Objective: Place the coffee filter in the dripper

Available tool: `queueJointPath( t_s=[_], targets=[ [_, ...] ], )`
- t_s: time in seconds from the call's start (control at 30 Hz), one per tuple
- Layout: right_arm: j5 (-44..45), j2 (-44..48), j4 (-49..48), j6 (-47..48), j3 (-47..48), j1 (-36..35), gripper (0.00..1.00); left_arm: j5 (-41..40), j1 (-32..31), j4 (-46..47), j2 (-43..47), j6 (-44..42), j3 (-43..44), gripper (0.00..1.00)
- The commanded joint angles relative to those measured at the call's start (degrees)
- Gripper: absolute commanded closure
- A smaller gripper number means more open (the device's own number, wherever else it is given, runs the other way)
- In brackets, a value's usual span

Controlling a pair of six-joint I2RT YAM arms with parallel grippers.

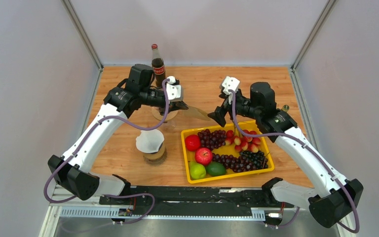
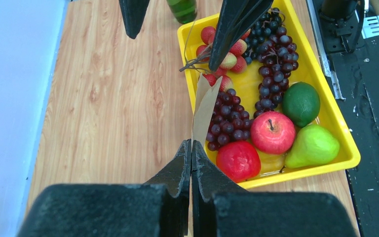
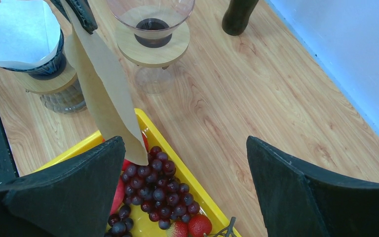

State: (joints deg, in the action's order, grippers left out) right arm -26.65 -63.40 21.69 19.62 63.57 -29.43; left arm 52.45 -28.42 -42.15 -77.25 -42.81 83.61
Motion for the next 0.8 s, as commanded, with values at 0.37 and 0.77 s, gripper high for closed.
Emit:
queueJointPath(
  t_s=[0.37,0.77],
  targets=[
    [-6.13,-4.02,-6.35,-0.36,1.56,-0.10,0.00,2.68,-0.30,1.28,1.44,-0.41,1.36,1.00],
    [-16.89,-9.07,-8.46,-1.16,3.05,-0.81,0.17,4.37,-0.35,1.63,0.71,-0.43,1.62,1.00]
  ],
)
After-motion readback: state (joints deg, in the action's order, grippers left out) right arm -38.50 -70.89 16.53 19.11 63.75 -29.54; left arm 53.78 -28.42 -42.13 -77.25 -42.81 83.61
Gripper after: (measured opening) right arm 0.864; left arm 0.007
